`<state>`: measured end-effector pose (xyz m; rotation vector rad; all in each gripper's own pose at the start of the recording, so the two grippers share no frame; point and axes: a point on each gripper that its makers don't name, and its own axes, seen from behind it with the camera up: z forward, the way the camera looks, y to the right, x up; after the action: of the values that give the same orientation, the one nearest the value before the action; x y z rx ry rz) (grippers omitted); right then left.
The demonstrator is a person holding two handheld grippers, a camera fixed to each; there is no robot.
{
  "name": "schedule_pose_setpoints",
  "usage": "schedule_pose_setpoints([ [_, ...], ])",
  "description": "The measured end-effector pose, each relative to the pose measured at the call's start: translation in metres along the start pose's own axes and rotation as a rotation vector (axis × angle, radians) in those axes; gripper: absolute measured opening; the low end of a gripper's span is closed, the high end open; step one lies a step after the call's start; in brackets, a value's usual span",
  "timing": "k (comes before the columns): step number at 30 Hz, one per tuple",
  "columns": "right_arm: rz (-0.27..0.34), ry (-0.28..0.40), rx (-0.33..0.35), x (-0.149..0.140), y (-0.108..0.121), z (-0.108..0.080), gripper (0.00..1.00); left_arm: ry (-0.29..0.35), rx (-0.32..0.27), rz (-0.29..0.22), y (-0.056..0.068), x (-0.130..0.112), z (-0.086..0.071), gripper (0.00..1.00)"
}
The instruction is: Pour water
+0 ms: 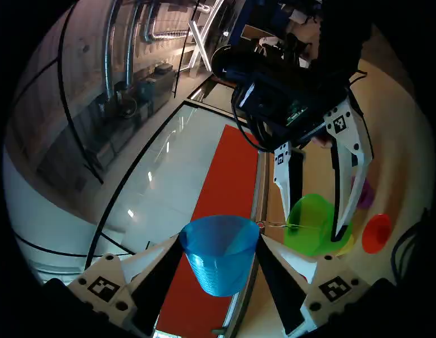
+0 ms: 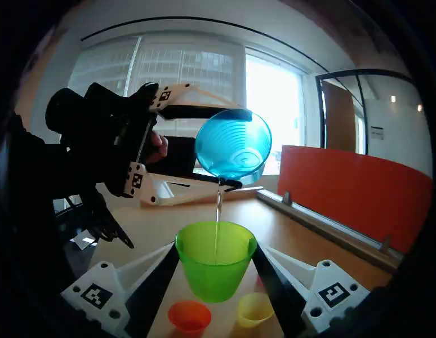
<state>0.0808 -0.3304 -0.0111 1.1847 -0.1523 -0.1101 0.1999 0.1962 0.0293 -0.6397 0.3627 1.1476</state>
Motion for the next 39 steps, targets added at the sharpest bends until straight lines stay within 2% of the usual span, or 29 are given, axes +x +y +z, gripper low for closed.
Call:
schedule_pose_setpoints([
  [12,-0.002,-0.001,0.001,-0.0004,-0.0009,0.0017,0.92,0.0,0.001,0.01,0.0024,0.0008,-0.0018,0.87],
  [30,-0.006,-0.001,0.002,-0.0003,-0.0021,0.0004,0.92,0.006,0.005,0.043,-0.0052,0.0066,-0.0037,0.87],
  [39,-0.006,0.0,0.001,-0.0011,-0.0022,-0.0009,0.92,0.008,0.003,0.068,-0.0046,0.0089,-0.0029,0.87],
])
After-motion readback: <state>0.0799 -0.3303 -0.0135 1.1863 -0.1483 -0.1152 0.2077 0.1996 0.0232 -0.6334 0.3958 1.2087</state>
